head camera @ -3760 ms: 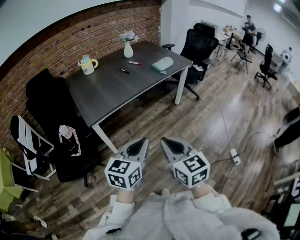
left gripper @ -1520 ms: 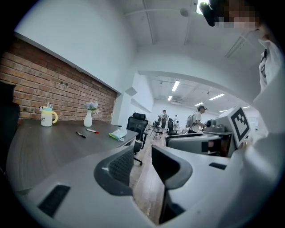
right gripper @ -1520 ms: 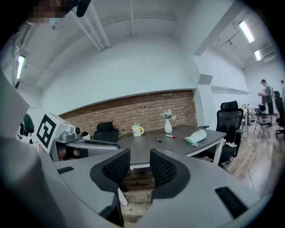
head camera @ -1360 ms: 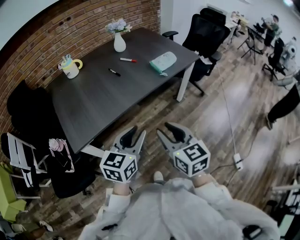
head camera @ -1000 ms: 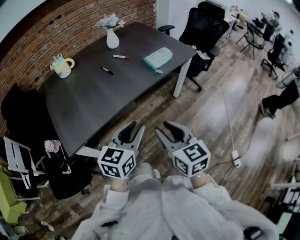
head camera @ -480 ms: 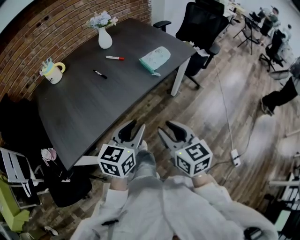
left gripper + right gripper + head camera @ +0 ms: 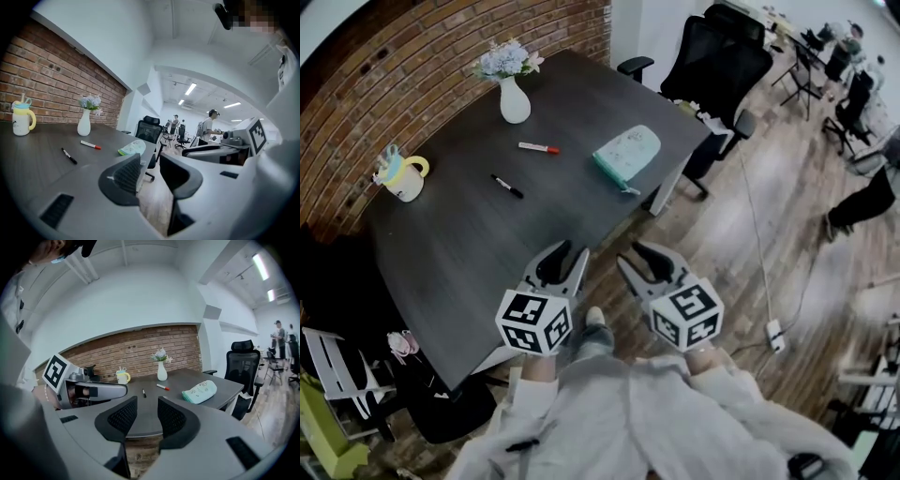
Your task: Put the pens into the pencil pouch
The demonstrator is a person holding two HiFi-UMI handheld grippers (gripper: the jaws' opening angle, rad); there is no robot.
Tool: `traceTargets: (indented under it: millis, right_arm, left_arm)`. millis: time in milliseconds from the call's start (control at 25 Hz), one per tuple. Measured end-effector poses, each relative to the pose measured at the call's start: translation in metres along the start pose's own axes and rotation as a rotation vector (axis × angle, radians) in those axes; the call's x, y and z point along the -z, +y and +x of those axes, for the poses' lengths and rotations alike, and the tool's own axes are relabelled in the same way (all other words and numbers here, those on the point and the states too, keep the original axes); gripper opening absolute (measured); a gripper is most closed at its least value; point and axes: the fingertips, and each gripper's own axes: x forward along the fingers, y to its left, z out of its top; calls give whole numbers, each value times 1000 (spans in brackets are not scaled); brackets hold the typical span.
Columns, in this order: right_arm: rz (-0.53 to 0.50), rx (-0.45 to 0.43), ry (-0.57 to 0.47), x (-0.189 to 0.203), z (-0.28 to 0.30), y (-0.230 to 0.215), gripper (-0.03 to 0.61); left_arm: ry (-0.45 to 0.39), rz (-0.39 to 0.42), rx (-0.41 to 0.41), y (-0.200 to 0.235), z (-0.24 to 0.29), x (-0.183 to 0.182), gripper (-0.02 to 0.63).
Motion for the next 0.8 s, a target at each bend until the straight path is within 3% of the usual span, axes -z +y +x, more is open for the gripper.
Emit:
traceTargets:
  millis: [440,800]
  right_arm:
    - [-17,42,20,-42,96,-40,132]
    - [-14,72,68,-38,123,-55,132]
  left_arm:
    - [-9,-5,47,83,62,-46,112]
    - [22,-31,74,106,82,-42,112]
